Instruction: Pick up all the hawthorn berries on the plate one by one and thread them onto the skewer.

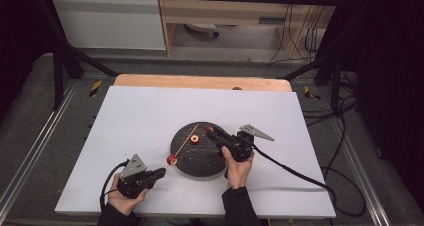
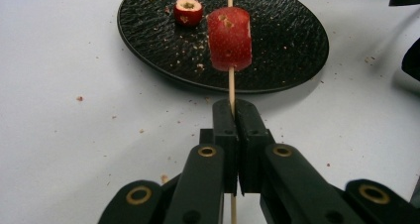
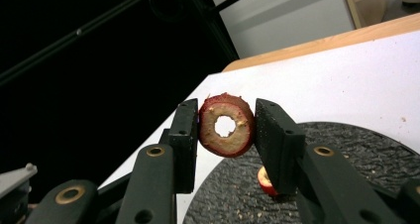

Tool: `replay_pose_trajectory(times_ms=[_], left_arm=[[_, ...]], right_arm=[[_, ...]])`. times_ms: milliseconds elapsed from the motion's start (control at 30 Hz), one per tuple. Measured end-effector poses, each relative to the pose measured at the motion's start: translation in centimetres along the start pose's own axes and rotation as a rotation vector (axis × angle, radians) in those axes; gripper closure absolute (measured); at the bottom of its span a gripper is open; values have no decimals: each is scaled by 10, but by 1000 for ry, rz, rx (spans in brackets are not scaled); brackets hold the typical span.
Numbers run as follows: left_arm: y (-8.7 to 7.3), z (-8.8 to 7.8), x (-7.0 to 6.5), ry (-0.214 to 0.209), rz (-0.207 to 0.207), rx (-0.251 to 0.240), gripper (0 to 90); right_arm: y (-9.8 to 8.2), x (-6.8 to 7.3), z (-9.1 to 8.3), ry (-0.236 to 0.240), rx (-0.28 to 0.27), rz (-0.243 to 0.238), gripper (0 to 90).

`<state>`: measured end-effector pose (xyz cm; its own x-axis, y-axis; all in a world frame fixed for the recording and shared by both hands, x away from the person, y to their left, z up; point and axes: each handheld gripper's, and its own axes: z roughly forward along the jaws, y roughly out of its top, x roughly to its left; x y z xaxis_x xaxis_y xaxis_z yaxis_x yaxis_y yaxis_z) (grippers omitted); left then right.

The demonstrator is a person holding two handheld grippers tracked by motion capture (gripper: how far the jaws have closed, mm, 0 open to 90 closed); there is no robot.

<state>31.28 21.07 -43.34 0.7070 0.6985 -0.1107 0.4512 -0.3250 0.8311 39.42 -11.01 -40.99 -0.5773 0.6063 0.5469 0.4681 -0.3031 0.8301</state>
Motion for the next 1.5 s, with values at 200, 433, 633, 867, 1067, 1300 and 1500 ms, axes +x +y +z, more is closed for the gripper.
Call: replay_pose_trajectory(times_ms=[200,433,633,867,1067,1300,1500], left_arm=[[1,2,-3,1,-1,-4,881],[2,3,-7,3,-7,-18,880],[3,6,-12,0,-5,-28,881],[4,11,-19,-8,-4,-29,881],[5,14,-23,-10,-6,-33,881],[5,16,-24,-10,-11,-38,881],[5,17,-26,-10,-13,-45,881]], right_arm=[[0,-2,3,-17,-54,15,630],[5,-4,6,-22,-115,37,630],[8,-6,7,-20,-138,52,631],[8,-7,9,-12,-167,75,631],[6,-7,10,1,-201,96,631],[4,-7,11,12,-215,114,631],[1,-6,12,18,-216,126,631]])
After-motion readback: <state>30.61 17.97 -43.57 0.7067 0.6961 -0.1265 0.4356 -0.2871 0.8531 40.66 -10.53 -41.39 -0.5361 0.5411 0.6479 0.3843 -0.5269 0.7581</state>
